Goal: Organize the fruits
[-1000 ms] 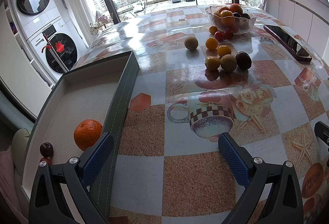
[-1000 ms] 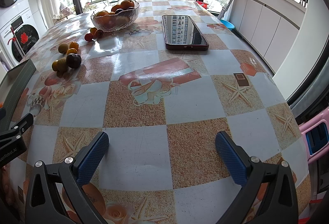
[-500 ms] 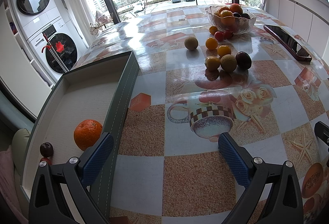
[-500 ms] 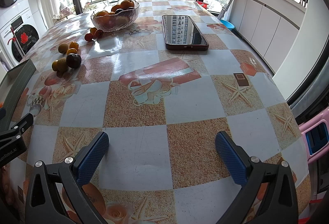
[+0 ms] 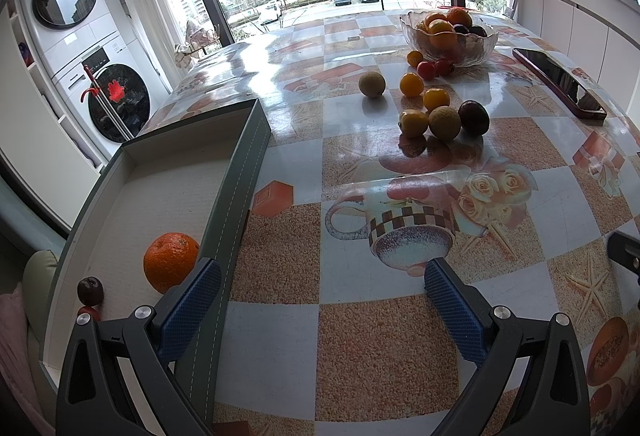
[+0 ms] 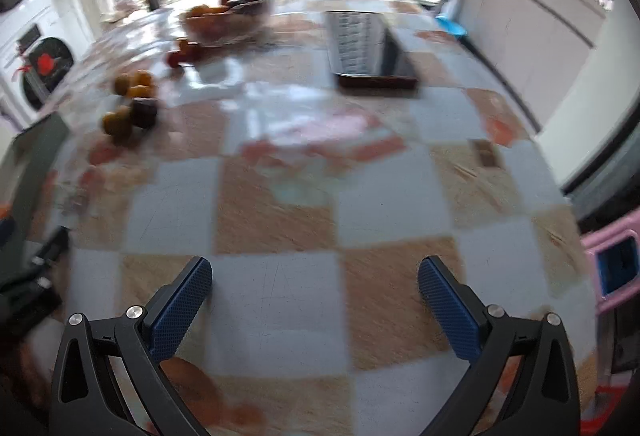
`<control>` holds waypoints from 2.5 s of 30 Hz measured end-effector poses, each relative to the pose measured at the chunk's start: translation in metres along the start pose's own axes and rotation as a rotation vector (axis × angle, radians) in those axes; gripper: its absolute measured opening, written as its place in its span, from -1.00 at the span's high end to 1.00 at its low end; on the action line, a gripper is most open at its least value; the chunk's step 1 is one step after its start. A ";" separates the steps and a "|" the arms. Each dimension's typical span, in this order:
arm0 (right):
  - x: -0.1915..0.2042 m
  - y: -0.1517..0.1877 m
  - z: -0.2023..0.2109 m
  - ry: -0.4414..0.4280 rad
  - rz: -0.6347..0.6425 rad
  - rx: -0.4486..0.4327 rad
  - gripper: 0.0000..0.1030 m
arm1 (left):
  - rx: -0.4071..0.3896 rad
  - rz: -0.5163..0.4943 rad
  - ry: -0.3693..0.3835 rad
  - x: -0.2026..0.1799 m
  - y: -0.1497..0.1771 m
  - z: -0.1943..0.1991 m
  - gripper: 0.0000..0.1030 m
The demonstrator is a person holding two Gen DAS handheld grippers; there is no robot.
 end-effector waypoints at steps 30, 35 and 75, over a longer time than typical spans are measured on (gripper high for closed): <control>0.043 -0.044 -0.022 -0.238 0.091 -0.048 0.46 | 0.007 0.007 0.122 -0.024 -0.026 -0.001 -0.97; 0.012 -0.024 -0.004 -0.240 0.027 -0.049 0.46 | 0.050 0.096 0.207 -0.028 -0.055 -0.030 -0.63; 0.076 0.005 0.060 -0.335 0.075 -0.020 0.46 | -0.083 0.208 0.120 0.105 -0.015 0.073 0.56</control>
Point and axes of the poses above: each gripper's, at about its wrist camera, not at the fingertips, and z roughly against the way its jaws point, x to its left, y to its underside, the point moved 2 cm from there along -z, roughly the way its jaws point, and after that the axes turned 12 degrees about -x, right-handed, at the moved point
